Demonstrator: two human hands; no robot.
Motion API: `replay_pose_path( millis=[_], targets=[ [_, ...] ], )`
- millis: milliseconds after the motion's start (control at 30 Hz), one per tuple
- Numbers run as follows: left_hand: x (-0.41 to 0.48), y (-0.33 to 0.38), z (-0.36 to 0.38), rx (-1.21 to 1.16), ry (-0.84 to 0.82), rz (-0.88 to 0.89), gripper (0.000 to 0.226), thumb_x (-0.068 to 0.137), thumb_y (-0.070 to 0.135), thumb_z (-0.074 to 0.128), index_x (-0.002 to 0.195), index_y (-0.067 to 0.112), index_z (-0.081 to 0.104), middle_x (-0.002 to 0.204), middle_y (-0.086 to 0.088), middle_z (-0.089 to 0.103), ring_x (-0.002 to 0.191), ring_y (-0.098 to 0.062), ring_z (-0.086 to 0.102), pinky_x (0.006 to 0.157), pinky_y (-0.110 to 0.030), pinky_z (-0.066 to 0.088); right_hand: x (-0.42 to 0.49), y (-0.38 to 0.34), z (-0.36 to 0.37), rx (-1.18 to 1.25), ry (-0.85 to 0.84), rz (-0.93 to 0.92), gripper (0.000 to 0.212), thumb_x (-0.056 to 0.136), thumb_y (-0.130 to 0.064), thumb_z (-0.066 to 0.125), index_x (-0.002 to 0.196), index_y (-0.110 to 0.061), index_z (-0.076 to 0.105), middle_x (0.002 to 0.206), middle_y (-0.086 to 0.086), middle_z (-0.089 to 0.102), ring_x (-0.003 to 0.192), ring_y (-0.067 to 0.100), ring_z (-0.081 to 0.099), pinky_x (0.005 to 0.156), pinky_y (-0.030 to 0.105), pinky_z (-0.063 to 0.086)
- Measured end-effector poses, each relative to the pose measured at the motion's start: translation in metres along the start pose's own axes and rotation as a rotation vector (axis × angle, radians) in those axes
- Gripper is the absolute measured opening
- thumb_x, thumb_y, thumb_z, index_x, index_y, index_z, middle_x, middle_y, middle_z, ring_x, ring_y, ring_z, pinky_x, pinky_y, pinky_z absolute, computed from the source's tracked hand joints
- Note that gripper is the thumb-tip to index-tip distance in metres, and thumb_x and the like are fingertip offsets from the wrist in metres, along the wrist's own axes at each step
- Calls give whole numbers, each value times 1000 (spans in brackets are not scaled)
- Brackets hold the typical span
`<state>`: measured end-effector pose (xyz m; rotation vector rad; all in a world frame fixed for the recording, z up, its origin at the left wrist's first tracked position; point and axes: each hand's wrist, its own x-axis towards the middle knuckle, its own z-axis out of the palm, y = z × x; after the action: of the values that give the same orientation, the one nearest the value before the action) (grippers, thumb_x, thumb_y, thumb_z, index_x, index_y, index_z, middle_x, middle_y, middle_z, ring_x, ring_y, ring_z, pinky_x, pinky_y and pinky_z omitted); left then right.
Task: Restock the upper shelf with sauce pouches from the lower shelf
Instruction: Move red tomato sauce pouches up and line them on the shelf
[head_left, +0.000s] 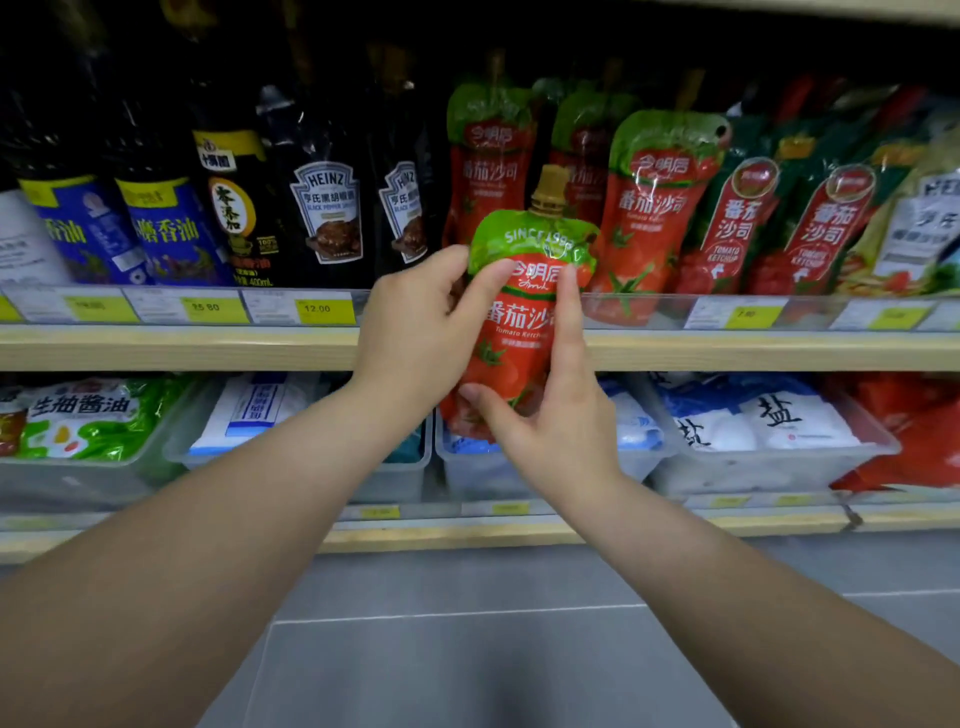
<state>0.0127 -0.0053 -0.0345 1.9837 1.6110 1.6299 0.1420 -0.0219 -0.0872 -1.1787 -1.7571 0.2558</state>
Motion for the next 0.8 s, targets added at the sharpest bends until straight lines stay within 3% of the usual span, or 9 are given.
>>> replay_pose_path(
  millis=[167,233,300,367,400,467,533,700,800],
  targets=[
    [15,-1,-3,-141,78,80,34,93,48,42,103,25,65,84,17,65,79,0,60,70,-20,45,41,0,-19,-17,185,-159,108,73,-34,76,147,-35,-3,124,-5,45,109,16,51,78,35,50],
    [12,-14,-3,-35,53,102,40,93,49,39,109,23,65,97,15,63,93,-7,57,79,-22,40,60,3,-22,11,238,-210,106,75,-28,77,148,-24,1,128,-7,38,118,13,44,88,30,43],
    [6,-29,-2,136,13,90,40,92,50,42,112,23,64,104,10,63,103,-15,53,85,-24,35,77,5,-23,43,262,-275,102,76,-18,77,147,-15,4,133,-2,30,123,9,36,96,15,32],
    [0,-41,0,279,-43,62,43,89,51,47,117,23,63,114,4,64,109,-21,50,91,-31,33,89,5,-20,63,259,-304,99,76,-10,76,146,-12,5,127,1,34,121,11,36,96,5,27],
    [-2,-46,1,340,-70,62,44,88,52,48,119,23,62,117,3,63,111,-23,48,93,-34,33,92,4,-17,62,253,-299,100,76,-8,75,146,-15,4,125,2,37,116,18,41,96,11,34],
    [-7,-53,3,435,-109,98,46,86,52,50,120,22,61,119,2,62,111,-25,45,94,-39,31,96,0,-9,26,228,-278,101,76,-7,75,144,-24,2,122,12,38,106,28,46,90,38,48],
    [-9,-57,4,496,-121,147,46,85,49,54,120,20,62,117,0,62,109,-27,45,94,-40,31,96,-2,-1,-11,193,-259,101,77,-6,74,142,-28,0,123,17,36,105,33,46,85,49,49],
    [-9,-62,7,537,-101,174,45,84,44,57,120,19,62,115,-1,61,107,-27,46,94,-42,33,105,1,16,-7,188,-211,96,81,-9,72,148,-14,4,126,17,33,110,31,45,92,39,47],
    [-10,-65,7,535,-100,189,44,84,43,59,121,19,61,115,0,61,108,-26,46,94,-43,33,111,4,22,-22,140,-185,98,80,-7,72,149,-15,4,126,19,33,112,31,45,93,43,48]
  ],
)
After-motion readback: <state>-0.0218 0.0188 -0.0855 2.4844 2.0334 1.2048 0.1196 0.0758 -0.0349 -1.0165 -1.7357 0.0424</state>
